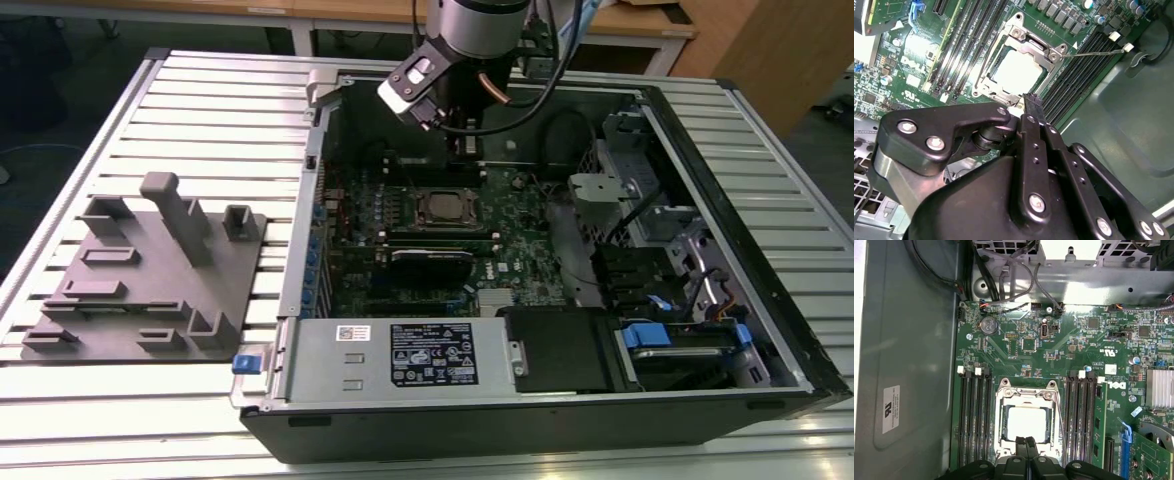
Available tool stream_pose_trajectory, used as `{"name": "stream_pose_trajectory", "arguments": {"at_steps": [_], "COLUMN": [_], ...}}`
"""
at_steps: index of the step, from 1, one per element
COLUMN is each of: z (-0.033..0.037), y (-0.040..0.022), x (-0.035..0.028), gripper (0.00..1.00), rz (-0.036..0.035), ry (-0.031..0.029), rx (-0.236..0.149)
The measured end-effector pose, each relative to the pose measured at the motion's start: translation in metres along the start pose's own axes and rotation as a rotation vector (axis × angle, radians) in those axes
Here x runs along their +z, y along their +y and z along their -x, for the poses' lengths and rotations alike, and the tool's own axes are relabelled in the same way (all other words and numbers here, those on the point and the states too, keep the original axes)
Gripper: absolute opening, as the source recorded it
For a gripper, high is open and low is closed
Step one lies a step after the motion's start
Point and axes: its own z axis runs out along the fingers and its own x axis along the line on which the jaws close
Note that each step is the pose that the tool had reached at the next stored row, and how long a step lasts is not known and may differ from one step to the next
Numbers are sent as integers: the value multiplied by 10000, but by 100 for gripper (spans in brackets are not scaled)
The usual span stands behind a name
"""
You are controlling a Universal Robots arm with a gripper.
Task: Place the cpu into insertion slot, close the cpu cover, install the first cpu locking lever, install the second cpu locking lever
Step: 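Install the first cpu locking lever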
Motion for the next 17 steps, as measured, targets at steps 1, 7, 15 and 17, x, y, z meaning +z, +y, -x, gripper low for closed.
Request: {"name": "stream_pose_trajectory", "arguments": {"at_steps": [1,7,15,17], "z": [0,0,0,0], "y": [0,0,0,0], "x": [0,0,0,0], "gripper": [11,11,11,11], "rz": [-1,-13,-52,-62], "ry": [1,0,2,2], "rx": [-11,-174,-727,-872]}}
